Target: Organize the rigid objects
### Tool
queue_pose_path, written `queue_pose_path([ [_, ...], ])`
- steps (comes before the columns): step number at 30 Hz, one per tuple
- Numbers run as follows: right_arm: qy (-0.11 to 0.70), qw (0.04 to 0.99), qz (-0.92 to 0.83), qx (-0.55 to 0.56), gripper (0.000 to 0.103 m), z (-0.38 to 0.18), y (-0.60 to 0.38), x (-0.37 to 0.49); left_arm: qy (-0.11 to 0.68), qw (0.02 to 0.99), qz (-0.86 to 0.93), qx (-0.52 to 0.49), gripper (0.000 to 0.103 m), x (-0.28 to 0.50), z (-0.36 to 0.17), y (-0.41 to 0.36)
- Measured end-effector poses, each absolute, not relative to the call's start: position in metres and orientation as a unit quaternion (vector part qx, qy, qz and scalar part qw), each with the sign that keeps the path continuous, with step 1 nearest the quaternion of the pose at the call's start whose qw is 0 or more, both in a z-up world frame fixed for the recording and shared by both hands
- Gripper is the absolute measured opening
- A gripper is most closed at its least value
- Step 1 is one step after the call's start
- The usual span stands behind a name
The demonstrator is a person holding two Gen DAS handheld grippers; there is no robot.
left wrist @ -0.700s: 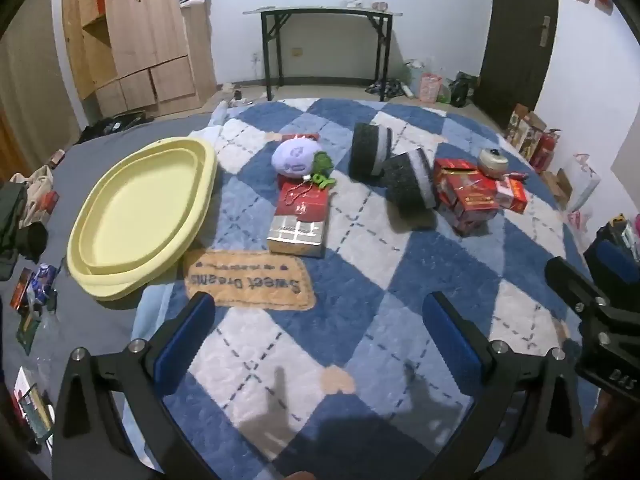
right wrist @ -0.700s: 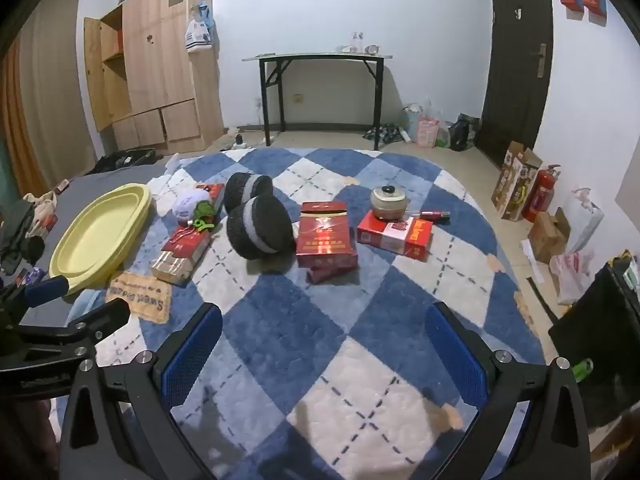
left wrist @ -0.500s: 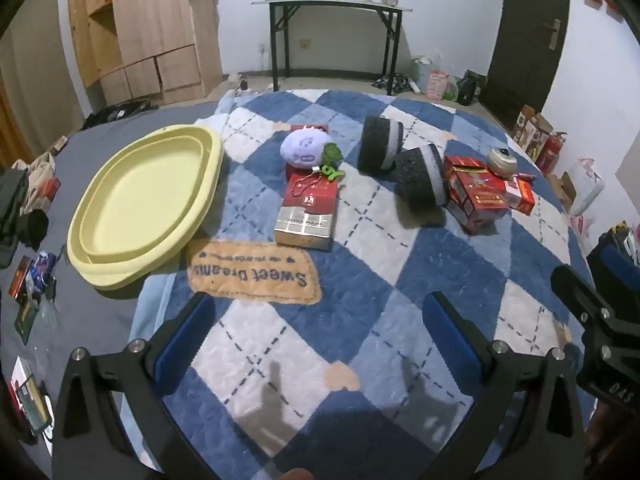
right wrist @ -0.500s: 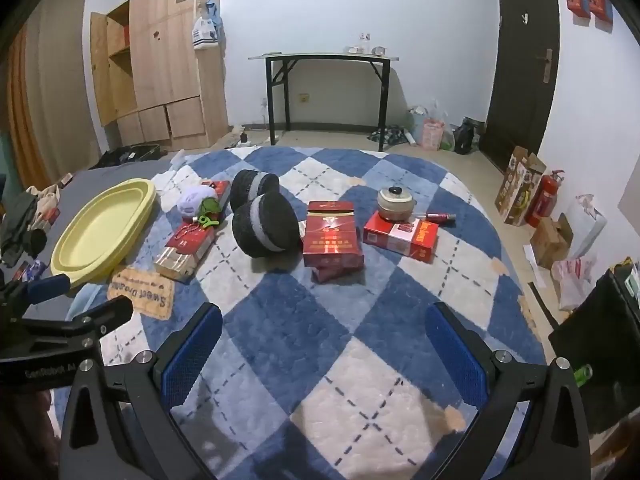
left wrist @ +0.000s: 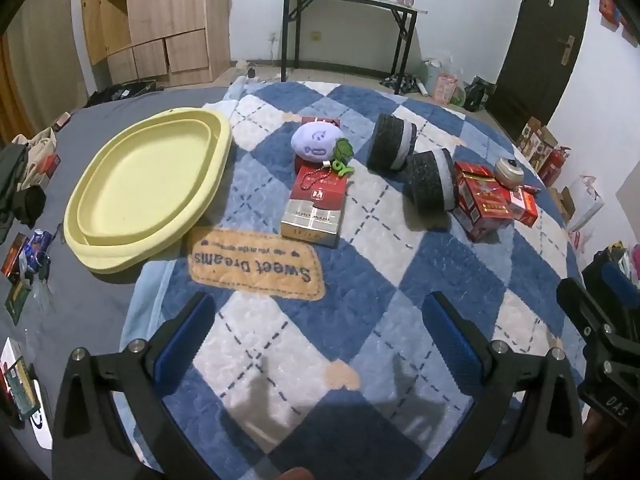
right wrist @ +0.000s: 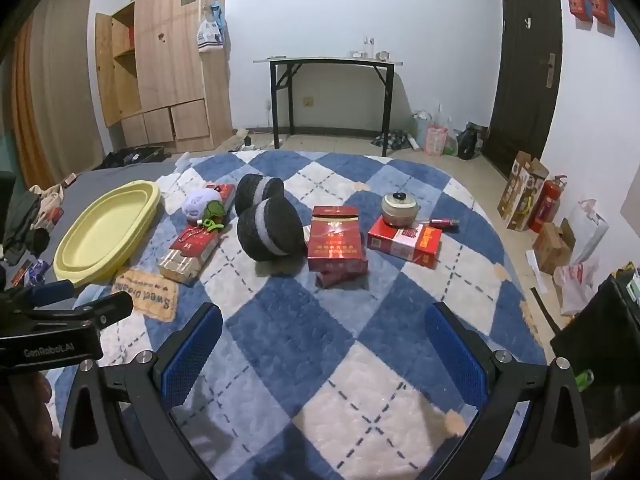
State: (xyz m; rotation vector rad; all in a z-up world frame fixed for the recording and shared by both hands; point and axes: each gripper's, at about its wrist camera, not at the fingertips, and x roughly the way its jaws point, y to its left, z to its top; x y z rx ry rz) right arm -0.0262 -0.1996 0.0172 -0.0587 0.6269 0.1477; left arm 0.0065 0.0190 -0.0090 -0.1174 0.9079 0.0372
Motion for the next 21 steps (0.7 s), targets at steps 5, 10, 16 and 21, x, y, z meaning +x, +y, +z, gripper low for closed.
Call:
queue_pose_path([
  [5, 0.313, 0.946, 0.074, -0.030, 0.103, 0.017, -0.198, -0.025, 0.444, 0.894, 0.015, -0.058, 0.103, 0.007, -0.010, 0.017],
  [10, 0.312, 0.947, 0.073, -0.032, 0.103, 0.017, -0.198, -0.026, 0.444, 0.894, 0.012, -0.054, 0.103, 0.006, -0.010, 0.016],
  [16, 0.322, 0.943, 0.074, -0.029, 0.103, 0.012, -0.199, -0.024, 0.443, 0.894, 0.016, -0.061, 0.103, 0.007, -0.010, 0.019],
  [21, 0.326, 0.943, 0.071, -0.017, 0.103, 0.013, -0.210, -0.016, 0.445, 0.894, 0.004, -0.056, 0.103, 0.022, 0.000, 0.032],
])
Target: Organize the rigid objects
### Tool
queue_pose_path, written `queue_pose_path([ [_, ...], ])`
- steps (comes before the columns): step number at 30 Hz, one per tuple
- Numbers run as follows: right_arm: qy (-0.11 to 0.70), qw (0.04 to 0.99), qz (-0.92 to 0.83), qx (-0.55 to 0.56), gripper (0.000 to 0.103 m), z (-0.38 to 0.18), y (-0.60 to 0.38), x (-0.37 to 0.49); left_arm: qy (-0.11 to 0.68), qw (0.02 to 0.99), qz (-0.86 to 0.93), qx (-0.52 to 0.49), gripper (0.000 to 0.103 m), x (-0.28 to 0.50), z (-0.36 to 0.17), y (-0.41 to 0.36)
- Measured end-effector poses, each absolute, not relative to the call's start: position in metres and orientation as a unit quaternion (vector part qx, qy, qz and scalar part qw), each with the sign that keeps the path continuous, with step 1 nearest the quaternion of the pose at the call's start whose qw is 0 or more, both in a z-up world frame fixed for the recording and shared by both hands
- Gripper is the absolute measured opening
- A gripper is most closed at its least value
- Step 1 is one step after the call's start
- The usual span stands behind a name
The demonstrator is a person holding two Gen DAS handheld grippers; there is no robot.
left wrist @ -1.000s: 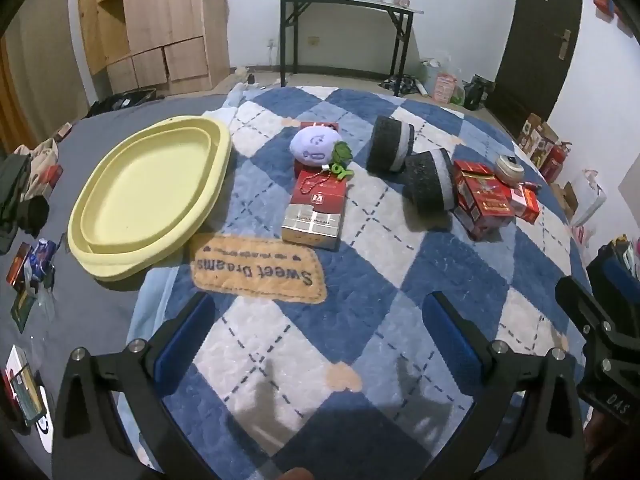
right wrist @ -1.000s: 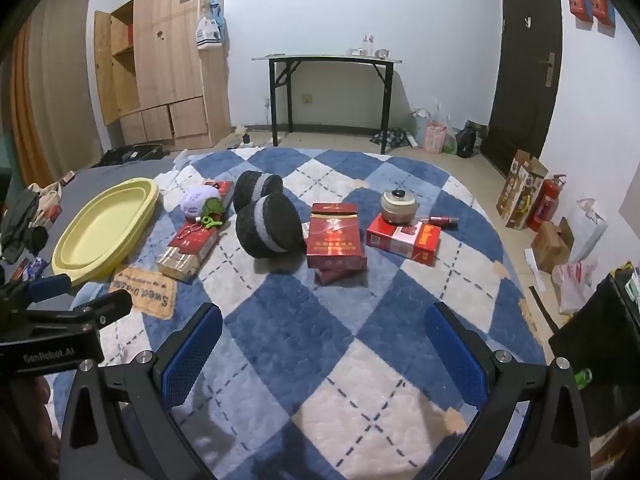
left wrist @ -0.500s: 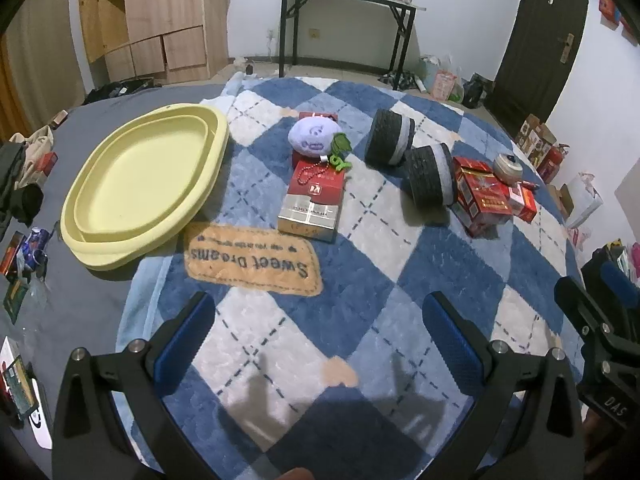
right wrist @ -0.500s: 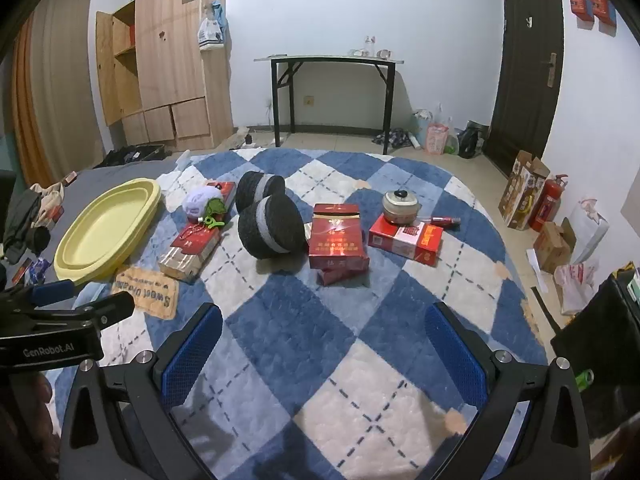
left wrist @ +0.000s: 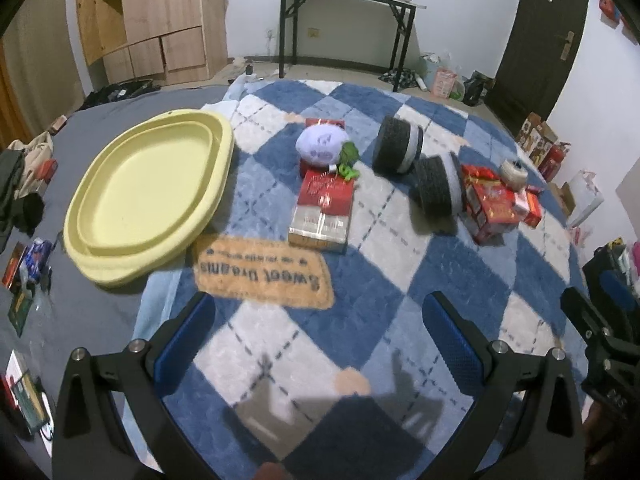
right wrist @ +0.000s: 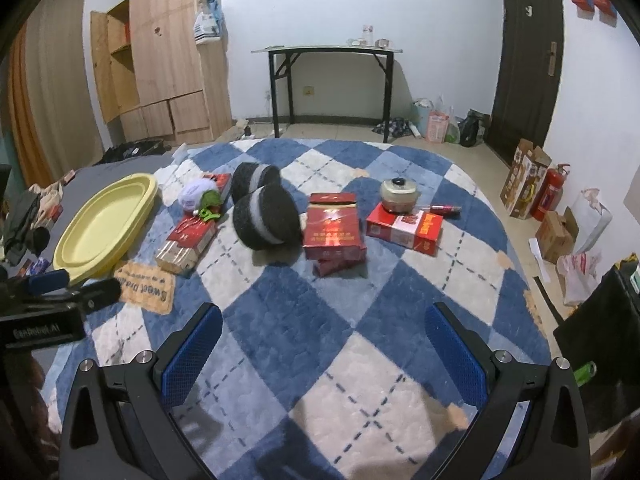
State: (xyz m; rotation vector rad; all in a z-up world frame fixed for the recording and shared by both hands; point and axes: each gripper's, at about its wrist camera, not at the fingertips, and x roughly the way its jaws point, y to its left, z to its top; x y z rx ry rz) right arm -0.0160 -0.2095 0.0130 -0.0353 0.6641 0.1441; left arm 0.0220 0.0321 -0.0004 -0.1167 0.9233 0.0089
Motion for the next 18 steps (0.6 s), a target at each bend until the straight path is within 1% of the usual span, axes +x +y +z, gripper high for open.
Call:
queue_pose_path([
  [3, 0.328, 0.943, 0.065, 0.002, 0.103, 0.017, -0.223, -0.002, 0.437, 0.899, -0.016, -0.036, 0.103, 0.039, 0.011, 0.040],
  [7, 0.322, 0.946, 0.043, 0.015, 0.103, 0.027, -0.248, 0.038, 0.416, 0.909, -0.005, -0.007, 0.103, 0.076, 0.018, 0.051],
  [11, 0.325, 0.945, 0.016, 0.018, 0.103, 0.021, -0.269, 0.096, 0.415, 0.909, -0.037, -0.017, 0.103, 0.125, 0.010, 0.055],
  [18, 0.315, 0.948, 0.033, 0.008, 0.103, -0.006, -0.274, 0.171, 0.427, 0.901, -0.058, 0.038, 0.103, 0.192, -0.023, 0.032],
])
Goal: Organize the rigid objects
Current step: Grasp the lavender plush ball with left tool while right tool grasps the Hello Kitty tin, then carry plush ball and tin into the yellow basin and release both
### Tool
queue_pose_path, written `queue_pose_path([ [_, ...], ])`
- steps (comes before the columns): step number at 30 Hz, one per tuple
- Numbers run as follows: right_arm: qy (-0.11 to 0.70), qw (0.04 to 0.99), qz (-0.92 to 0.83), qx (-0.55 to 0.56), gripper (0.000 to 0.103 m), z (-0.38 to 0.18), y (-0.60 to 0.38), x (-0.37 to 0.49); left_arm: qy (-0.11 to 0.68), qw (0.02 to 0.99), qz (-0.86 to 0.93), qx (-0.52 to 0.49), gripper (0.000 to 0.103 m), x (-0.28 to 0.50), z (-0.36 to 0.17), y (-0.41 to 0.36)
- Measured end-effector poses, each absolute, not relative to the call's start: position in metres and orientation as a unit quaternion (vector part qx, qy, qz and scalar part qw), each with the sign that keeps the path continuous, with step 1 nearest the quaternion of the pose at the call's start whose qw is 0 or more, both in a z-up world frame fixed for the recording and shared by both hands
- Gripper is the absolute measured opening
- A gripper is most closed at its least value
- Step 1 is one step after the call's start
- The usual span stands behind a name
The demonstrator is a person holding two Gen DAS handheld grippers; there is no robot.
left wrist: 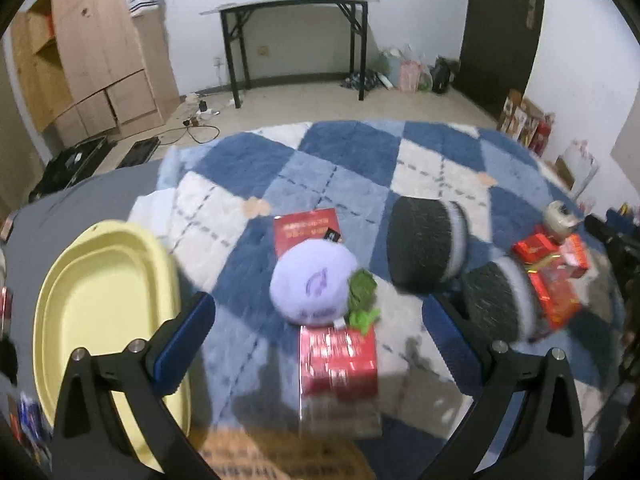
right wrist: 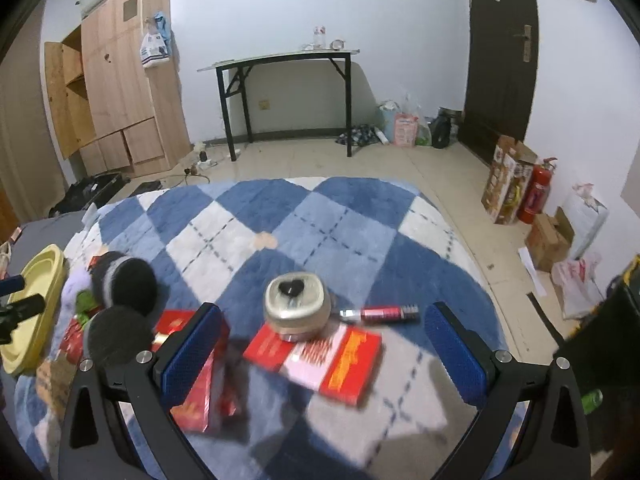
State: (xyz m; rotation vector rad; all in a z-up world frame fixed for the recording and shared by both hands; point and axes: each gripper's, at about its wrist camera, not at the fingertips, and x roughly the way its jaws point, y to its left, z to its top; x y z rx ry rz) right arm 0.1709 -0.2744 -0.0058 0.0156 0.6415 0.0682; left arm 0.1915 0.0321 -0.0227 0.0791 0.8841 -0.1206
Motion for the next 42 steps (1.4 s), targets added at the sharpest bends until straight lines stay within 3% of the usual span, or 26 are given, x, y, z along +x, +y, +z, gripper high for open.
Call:
queue_pose_path([
  [10, 0.334, 0.941, 0.059, -0.006, 0.103, -0.039, -0.274, 0.226, 0.450, 0.889, -0.078, -0.008, 0.102, 0.228, -0.061, 0.036],
  [12, 0.333, 0.941, 0.060, -0.012, 0.100, -0.040, -0.270, 0.233, 0.450, 0.889, -0.080, -0.007, 0.097, 0.230, -0.066, 0.036],
  [13, 0.337, 0.940, 0.057, -0.017, 0.098, -0.041, -0.269, 0.236, 0.454, 0.887, -0.085, -0.006, 0.086, 0.231, -0.069, 0.036],
  [14, 0.341, 0.938, 0.056, -0.026, 0.091, -0.043, -0.265, 0.240, 0.457, 0.885, -0.088, -0.007, 0.071, 0.232, -0.072, 0.037],
  [15, 0.343, 0.937, 0.057, -0.037, 0.079, -0.044, -0.262, 0.243, 0.460, 0.884, -0.082, -0.004, 0.068, 0.233, -0.074, 0.037],
  [16, 0.345, 0.936, 0.059, -0.042, 0.074, -0.045, -0.259, 0.245, 0.459, 0.885, -0.075, -0.007, 0.062, 0.233, -0.074, 0.040],
  [18, 0.352, 0.933, 0.069, -0.044, 0.055, -0.050, -0.256, 0.250, 0.454, 0.887, -0.074, -0.024, 0.061, 0.232, -0.073, 0.044],
  [26, 0.320, 0.945, 0.074, -0.011, 0.054, -0.036, -0.272, 0.227, 0.433, 0.899, -0.059, -0.033, 0.059, 0.214, -0.039, 0.055],
  [42, 0.260, 0.959, 0.105, -0.026, 0.054, 0.082, -0.251, 0.092, 0.378, 0.924, -0.027, -0.043, 0.059, 0.106, 0.077, 0.115],
])
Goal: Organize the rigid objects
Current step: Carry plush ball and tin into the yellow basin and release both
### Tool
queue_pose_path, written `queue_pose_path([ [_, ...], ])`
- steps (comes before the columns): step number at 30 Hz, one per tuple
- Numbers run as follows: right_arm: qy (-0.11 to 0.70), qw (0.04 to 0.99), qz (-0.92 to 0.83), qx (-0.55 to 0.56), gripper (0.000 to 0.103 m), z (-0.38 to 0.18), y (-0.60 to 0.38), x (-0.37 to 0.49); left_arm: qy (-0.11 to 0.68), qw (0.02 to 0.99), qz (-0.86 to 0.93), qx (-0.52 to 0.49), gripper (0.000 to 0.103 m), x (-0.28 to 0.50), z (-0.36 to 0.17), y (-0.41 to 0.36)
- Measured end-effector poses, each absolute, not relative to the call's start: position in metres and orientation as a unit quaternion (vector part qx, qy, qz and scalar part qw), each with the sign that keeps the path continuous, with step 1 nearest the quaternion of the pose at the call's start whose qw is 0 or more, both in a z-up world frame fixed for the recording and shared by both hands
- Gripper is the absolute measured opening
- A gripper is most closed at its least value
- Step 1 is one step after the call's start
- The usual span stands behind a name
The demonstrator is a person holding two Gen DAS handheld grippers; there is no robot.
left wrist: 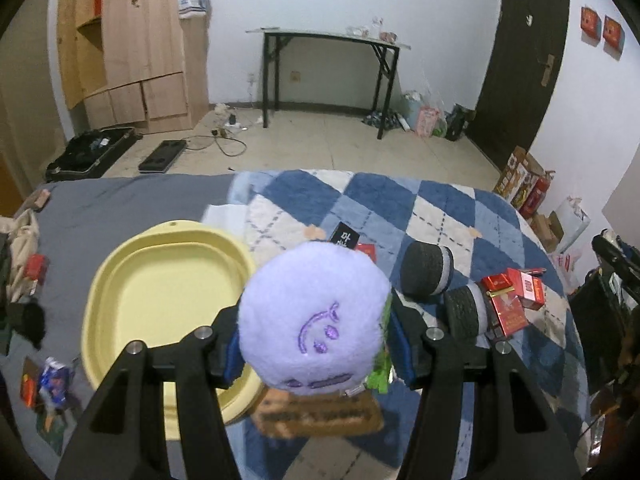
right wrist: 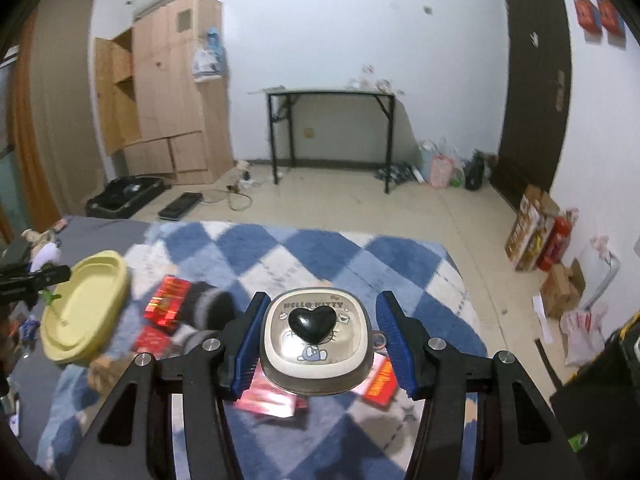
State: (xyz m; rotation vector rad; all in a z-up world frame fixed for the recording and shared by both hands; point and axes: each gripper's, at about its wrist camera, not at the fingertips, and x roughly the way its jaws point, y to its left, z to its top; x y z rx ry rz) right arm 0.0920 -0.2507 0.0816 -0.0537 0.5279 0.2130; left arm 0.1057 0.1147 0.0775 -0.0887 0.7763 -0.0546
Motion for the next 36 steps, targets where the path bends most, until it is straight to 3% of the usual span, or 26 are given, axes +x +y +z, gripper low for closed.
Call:
queue_pose_path([
  [6, 0.235, 0.960, 0.148, -0.047, 0.054, 0.122, -0.202, 0.048, 0.364, 0.930, -0.002, -0.046, 0.059, 0.067, 0.083, 0.136],
  [11, 0.238, 0.948, 0.204, -0.045, 0.054, 0.116, -0.141, 0.028, 0.372, 0.926, 0.020, -0.064, 0.059, 0.066, 0.072, 0.174],
  [19, 0.269, 0.913, 0.299, -0.062, 0.054, 0.060, -0.026, 0.041, 0.394, 0.917, 0.040, -0.039, 0.060, 0.096, 0.024, 0.241],
  [30, 0.329, 0.855, 0.362, -0.174, 0.054, -0.041, 0.102, 0.098, 0.475, 0.870, 0.086, -0.096, 0.060, 0.140, -0.062, 0.318],
  [36, 0.338, 0.840, 0.373, -0.205, 0.054, -0.069, 0.160, 0.121, 0.488, 0.862, 0.085, -0.104, 0.060, 0.144, -0.083, 0.323],
])
